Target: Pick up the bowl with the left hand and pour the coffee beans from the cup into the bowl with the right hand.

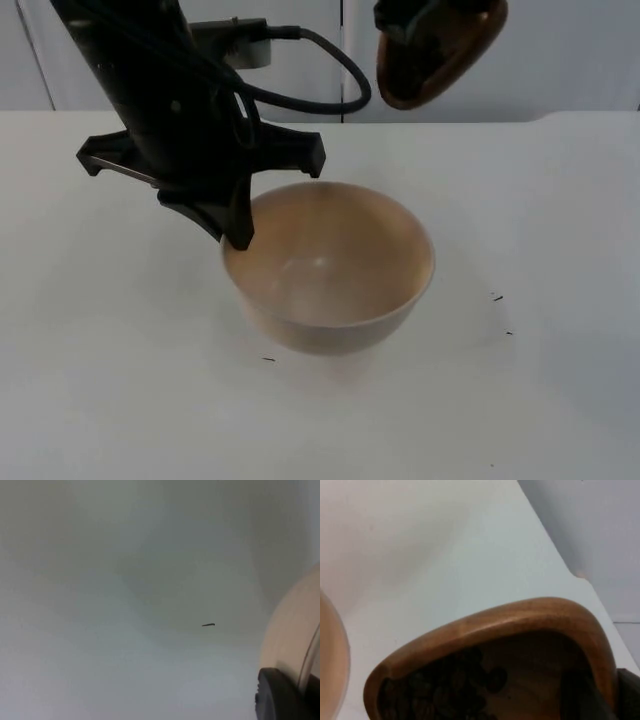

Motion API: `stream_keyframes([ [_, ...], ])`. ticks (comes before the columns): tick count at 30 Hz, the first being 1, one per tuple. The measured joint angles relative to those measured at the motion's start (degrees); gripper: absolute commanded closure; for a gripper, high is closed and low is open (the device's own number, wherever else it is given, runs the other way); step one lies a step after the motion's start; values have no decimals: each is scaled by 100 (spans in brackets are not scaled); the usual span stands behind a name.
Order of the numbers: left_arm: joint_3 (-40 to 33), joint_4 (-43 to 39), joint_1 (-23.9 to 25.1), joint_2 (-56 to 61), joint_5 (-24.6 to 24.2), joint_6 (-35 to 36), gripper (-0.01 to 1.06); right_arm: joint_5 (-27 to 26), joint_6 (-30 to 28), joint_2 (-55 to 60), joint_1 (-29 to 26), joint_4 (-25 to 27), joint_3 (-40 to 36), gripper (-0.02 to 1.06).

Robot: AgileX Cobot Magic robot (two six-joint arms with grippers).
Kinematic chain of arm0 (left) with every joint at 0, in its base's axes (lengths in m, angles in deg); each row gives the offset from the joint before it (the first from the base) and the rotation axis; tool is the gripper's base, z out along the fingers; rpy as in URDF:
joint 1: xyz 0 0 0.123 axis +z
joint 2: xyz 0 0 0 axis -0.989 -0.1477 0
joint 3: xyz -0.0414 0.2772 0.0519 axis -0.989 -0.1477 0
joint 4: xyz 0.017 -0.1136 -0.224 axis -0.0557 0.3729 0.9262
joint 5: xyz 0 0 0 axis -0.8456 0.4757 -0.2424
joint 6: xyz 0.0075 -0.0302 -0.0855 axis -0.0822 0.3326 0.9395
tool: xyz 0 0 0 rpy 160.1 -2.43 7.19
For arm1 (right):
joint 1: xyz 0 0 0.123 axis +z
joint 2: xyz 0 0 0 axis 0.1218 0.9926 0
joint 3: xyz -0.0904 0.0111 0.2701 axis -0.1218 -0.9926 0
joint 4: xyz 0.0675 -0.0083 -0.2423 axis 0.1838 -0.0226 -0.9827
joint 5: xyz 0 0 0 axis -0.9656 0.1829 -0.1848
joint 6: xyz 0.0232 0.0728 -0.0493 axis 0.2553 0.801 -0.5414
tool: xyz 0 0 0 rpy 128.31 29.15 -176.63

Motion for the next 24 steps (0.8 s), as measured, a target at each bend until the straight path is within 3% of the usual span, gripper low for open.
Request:
stream_keyframes([
  [24, 0, 22, 0, 0, 0, 0, 105, 0, -206, 0, 561, -756, 0, 104],
])
